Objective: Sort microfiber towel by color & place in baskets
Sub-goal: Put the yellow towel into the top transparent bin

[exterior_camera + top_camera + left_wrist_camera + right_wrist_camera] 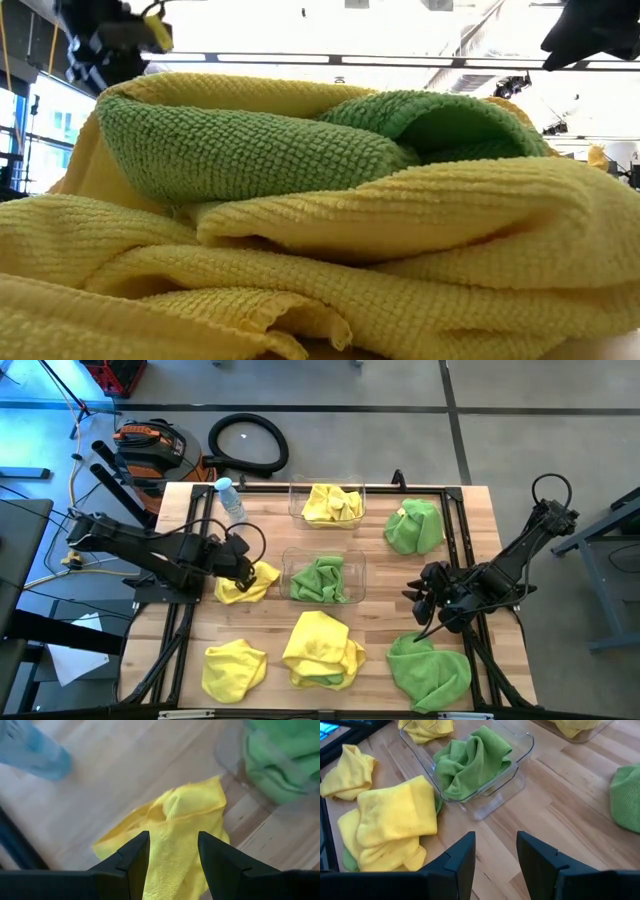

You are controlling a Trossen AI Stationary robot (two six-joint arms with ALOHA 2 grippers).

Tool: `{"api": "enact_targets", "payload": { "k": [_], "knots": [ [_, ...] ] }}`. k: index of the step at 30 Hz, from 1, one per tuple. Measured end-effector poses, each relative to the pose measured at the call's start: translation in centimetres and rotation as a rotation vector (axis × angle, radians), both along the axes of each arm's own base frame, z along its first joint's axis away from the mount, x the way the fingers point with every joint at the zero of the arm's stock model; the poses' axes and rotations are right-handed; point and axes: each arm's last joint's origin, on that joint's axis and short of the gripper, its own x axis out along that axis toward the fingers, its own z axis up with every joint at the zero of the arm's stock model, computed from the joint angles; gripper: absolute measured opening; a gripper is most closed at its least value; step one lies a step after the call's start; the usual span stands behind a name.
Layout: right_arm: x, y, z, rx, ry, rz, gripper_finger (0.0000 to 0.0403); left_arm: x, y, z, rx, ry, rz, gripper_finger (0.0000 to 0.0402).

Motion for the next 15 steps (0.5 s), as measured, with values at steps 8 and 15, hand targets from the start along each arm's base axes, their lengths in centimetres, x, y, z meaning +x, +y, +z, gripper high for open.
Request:
{"api": "enact_targets", "payload": {
  "k": [8,15],
  "knots": [
    [0.1,-0.1,0.1,-0.03,-0.034,-0.027,0.0138,-0.5,0.8,-3.5,-0.07,-0.012,0.025,0.0157],
    [0.1,-0.2,0.2,-0.045,-0.046,-0.036,0.0138,-1.0,1.6,-6.6,-0.213,0.003,0.04,0.0156]
  ]
}}
